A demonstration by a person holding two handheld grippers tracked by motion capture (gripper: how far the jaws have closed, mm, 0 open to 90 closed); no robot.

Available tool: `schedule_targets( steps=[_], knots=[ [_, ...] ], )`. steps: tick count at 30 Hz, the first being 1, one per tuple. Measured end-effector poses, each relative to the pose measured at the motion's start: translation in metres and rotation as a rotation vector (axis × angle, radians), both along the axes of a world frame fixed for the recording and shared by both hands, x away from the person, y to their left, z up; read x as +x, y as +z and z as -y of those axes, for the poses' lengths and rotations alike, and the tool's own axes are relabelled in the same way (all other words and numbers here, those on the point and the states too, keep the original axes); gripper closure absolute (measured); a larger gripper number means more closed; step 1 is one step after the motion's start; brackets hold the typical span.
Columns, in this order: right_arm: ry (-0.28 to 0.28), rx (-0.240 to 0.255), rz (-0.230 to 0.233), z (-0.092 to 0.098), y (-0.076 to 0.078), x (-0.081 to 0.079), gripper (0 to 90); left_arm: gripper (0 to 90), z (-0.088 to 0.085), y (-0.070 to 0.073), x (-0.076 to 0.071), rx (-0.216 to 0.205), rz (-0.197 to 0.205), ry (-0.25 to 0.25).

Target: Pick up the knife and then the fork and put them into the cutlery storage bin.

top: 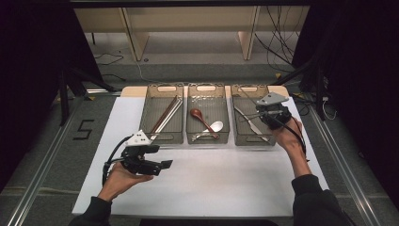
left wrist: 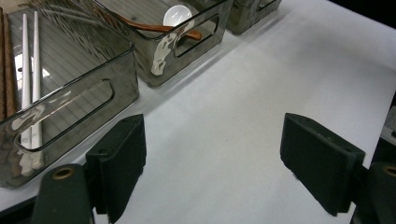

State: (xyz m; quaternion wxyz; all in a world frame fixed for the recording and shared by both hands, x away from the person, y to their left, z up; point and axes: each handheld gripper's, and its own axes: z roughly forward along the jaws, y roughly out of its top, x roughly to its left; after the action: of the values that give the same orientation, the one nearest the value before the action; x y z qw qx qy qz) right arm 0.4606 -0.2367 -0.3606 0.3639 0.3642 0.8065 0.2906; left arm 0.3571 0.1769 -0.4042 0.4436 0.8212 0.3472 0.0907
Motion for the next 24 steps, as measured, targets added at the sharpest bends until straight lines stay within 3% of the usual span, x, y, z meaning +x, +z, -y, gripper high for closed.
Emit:
schedule_targets(
  steps=[11, 18, 24],
  knots=[
    [-0.079, 0.097, -0.116, 0.009, -0.006, 0.033, 87.8, 19.7, -0.004, -0.019, -0.010, -0.049, 0.010, 0.020],
    [-0.108, 0.140, -0.174, 0.005, -0.013, 0.043, 87.8, 19.4, -0.008, -0.020, -0.015, -0.079, 0.057, 0.040],
    [-0.132, 0.167, -0.213, 0.004, -0.019, 0.048, 87.7, 19.0, -0.008, -0.025, -0.016, -0.075, 0.052, 0.045]
  ],
)
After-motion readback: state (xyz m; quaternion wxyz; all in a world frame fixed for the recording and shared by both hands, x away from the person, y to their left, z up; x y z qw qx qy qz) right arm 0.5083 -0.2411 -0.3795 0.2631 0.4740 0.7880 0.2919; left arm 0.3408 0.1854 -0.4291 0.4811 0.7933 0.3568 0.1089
